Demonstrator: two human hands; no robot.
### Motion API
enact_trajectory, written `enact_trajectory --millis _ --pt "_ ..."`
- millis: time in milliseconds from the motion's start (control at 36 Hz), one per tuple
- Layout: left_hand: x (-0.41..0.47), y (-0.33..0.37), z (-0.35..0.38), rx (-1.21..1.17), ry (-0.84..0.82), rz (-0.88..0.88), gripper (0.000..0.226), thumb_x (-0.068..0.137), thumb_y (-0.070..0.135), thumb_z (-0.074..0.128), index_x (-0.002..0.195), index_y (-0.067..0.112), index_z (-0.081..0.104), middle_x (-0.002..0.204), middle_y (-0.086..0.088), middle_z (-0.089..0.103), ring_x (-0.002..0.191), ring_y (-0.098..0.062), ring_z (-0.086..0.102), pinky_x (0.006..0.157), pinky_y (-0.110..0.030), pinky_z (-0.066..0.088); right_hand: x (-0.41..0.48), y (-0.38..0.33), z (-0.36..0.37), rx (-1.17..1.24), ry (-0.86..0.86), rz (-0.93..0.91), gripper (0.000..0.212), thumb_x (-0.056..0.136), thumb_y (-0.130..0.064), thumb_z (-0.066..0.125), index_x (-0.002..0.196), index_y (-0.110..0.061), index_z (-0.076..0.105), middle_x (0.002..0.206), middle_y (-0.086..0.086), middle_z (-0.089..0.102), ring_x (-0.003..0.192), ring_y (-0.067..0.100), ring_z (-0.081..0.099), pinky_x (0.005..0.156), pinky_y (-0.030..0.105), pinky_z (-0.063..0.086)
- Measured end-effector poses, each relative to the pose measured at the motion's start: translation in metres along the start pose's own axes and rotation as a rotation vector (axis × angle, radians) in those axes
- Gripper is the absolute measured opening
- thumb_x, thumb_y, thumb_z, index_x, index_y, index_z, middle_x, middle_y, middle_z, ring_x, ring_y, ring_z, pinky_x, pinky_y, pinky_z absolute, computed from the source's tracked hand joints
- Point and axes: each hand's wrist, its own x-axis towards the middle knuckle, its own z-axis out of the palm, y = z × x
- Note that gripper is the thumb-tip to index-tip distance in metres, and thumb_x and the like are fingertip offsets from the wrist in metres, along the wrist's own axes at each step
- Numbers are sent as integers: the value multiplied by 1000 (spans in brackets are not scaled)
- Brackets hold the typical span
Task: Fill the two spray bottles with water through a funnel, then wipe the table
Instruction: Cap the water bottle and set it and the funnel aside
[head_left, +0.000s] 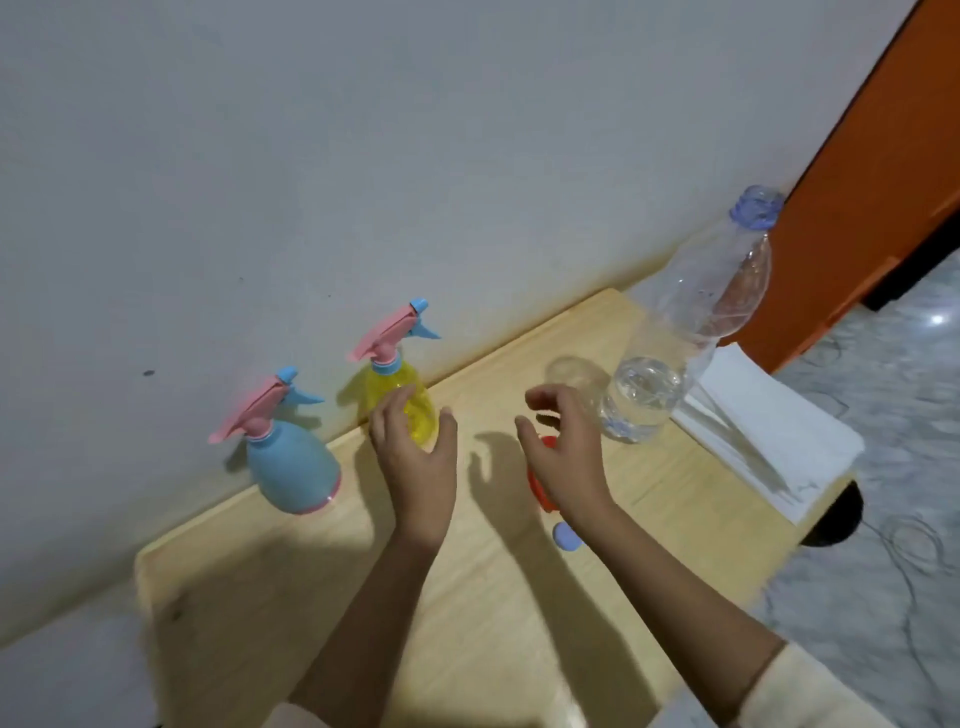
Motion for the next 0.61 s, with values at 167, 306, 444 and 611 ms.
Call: enact_trajectory --millis 167,306,444,611 --pt "4 68 57 -157 -532 117 47 85 17 69 128 12 50 122 4 49 117 -4 49 104 -27 42 -78 63 -24 -224 -86 165 22 81 -17 65 97 -23 52 98 -5 52 94 11 50 77 10 37" --pt "11 106 109 -65 -776 166 86 79 39 73 146 16 24 146 2 30 135 -9 30 108 -24 29 -92 76 -12 -357 -85 301 30 74 -35 70 97 -25 53 96 -11 46 92 8 46 80 21 44" --pt "13 124 150 -12 -841 214 101 75 42 76 149 15 13 152 -3 18 139 -14 23 101 -19 24 -94 87 -7 -384 -60 292 20 81 -29 64 99 -25 55 95 -12 46 88 6 45 78 23 46" --pt "16 127 178 -106 -782 170 96 76 38 76 148 14 16 150 -6 27 137 -17 30 105 -26 31 -98 89 -31 -178 13 322 18 86 -27 59 103 -23 58 102 -14 48 97 1 47 80 14 44"
